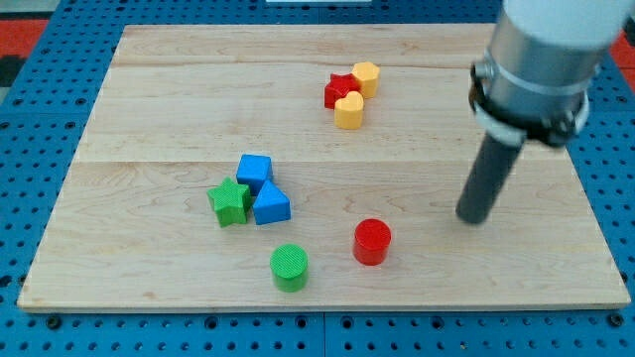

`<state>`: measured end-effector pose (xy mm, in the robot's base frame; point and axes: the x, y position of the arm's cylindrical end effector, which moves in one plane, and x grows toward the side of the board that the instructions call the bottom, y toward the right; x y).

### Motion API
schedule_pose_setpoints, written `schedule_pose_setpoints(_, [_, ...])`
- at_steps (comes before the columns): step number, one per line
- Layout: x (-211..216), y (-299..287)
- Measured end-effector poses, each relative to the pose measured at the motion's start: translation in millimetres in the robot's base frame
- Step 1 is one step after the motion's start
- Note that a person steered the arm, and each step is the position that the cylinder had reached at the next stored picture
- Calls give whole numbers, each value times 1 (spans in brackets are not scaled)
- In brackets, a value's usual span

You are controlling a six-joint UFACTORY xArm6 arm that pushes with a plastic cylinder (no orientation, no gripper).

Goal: Move the red circle to the left of the red star

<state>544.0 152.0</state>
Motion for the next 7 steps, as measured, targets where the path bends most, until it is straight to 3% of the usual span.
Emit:
schedule_pose_setpoints(1, [43, -41])
schedule_pose_setpoints(2, [22, -110])
schedule_pose_setpoints(3, [-32, -142])
schedule_pose_setpoints(5, [-22, -158])
schedule_pose_setpoints(7, [-102, -164])
